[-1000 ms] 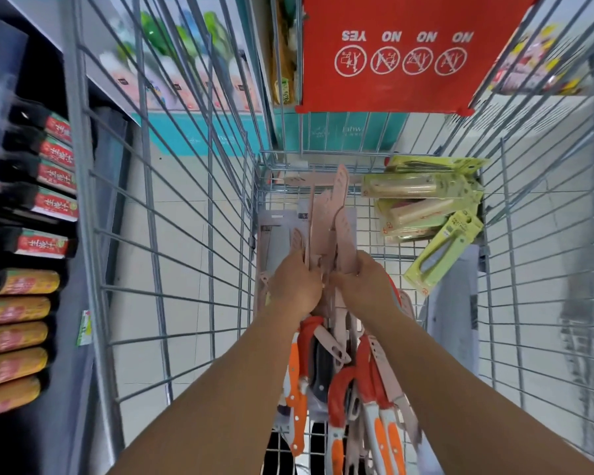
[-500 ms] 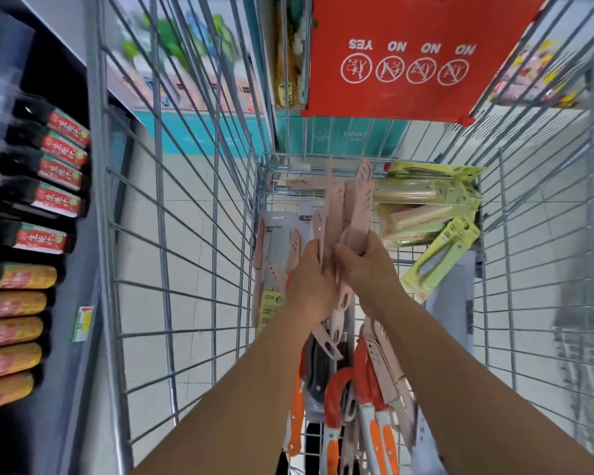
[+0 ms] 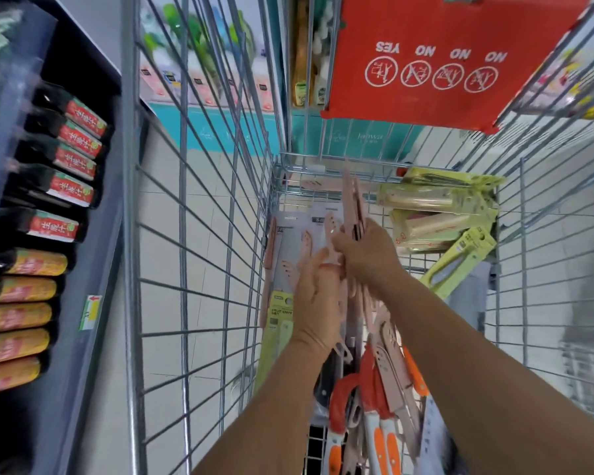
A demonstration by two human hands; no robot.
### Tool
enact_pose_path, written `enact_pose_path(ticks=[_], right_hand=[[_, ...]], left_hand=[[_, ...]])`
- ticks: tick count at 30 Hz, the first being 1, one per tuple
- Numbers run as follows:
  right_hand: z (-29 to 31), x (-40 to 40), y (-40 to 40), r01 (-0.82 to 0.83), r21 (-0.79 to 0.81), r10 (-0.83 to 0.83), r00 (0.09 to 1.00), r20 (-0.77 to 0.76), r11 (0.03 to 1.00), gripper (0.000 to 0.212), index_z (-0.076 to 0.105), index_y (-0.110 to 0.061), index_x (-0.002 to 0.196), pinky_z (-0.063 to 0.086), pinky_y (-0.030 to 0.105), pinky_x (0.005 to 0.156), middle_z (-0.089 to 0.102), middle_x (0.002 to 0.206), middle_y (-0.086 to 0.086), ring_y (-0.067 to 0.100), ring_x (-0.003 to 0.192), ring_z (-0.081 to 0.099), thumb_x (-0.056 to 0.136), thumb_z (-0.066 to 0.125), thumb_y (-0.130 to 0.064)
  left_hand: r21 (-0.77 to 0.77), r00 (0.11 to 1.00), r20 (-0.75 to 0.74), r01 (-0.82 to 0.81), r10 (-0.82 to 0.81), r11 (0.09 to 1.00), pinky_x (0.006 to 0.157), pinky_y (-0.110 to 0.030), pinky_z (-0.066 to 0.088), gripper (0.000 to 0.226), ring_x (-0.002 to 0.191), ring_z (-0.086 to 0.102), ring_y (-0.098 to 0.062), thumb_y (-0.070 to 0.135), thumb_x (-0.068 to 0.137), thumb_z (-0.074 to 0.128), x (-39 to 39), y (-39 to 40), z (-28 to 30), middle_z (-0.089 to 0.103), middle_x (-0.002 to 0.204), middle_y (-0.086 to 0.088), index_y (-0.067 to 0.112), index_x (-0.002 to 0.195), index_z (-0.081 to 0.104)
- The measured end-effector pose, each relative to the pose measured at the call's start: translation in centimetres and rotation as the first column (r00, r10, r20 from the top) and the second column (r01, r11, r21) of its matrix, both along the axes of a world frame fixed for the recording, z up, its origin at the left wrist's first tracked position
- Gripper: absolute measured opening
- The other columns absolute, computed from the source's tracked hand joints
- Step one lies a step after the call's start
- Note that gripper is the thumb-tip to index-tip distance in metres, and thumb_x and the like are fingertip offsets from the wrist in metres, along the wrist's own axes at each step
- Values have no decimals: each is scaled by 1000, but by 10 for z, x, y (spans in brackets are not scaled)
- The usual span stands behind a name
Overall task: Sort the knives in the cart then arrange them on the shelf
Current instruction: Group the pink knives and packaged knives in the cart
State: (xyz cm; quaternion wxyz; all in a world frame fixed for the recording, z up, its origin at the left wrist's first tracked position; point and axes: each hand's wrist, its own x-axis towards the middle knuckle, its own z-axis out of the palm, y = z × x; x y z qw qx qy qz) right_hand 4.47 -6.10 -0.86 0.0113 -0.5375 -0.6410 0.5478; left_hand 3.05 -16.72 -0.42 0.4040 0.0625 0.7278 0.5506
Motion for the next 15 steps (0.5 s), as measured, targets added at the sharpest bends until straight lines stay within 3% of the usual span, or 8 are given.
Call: enact_pose_path(ticks=[2, 3, 6, 8, 10, 12, 15], right_hand=[[15, -16, 15, -254, 144, 240, 965, 107, 957, 16, 53, -10, 97, 51, 40, 69, 60, 85, 11, 31, 80, 62, 86, 59, -20], [24, -23, 21, -424, 222, 376, 898, 228, 878, 15, 51, -12, 98, 45, 35, 66, 55, 82, 8, 29, 78, 58, 87, 58, -19], [38, -43, 35, -764, 377, 518, 637, 571, 524, 14, 50, -14, 101, 35, 30, 62, 40, 67, 1, 26, 72, 50, 88, 52, -8], [38, -53, 41, -831, 369, 524, 550, 650, 415, 20, 50, -11, 106, 30, 29, 54, 36, 64, 1, 24, 63, 43, 88, 49, -3], [30, -60, 45, -865, 360, 538, 500, 679, 350, 25, 48, -8, 112, 25, 27, 48, 35, 64, 1, 22, 62, 41, 88, 48, -2], [18, -66, 49, -889, 353, 556, 458, 693, 293, 28, 46, -9, 116, 30, 28, 51, 32, 64, 1, 24, 70, 47, 89, 48, -3], [2, -75, 55, -889, 361, 558, 457, 693, 280, 36, 44, -10, 121, 37, 32, 60, 37, 68, 3, 28, 82, 56, 86, 49, -1]], left_hand=[[-145, 987, -81, -148, 137, 978, 76, -29, 51, 23, 89, 62, -14, 20, 96, 43, -8, 3, -3, 64, 100, -1, 20, 114, 58], [-243, 985, -148, -120, 86, 963, 79, -35, 53, 25, 92, 63, -16, 24, 96, 41, -12, 4, -5, 64, 103, 0, 23, 114, 58], [-440, 958, -246, 23, -145, 898, 83, -41, 54, 25, 99, 61, -18, 21, 93, 44, -22, 4, -14, 58, 110, 3, 21, 115, 57], [-528, 901, -304, 110, -309, 842, 84, -38, 55, 23, 100, 57, -17, 26, 94, 46, -25, 3, -17, 53, 113, 4, 22, 115, 55], [-597, 835, -312, 199, -453, 777, 96, -36, 48, 33, 113, 48, -17, 30, 96, 44, -26, 2, -19, 47, 124, 2, 22, 128, 47], [-643, 799, -315, 216, -511, 735, 106, -32, 37, 41, 123, 38, -16, 30, 98, 42, -29, 3, -21, 42, 133, 1, 19, 137, 39], [-670, 770, -314, 235, -556, 704, 108, -30, 28, 43, 130, 31, -16, 29, 99, 40, -31, 6, -21, 38, 140, 1, 20, 141, 35]])
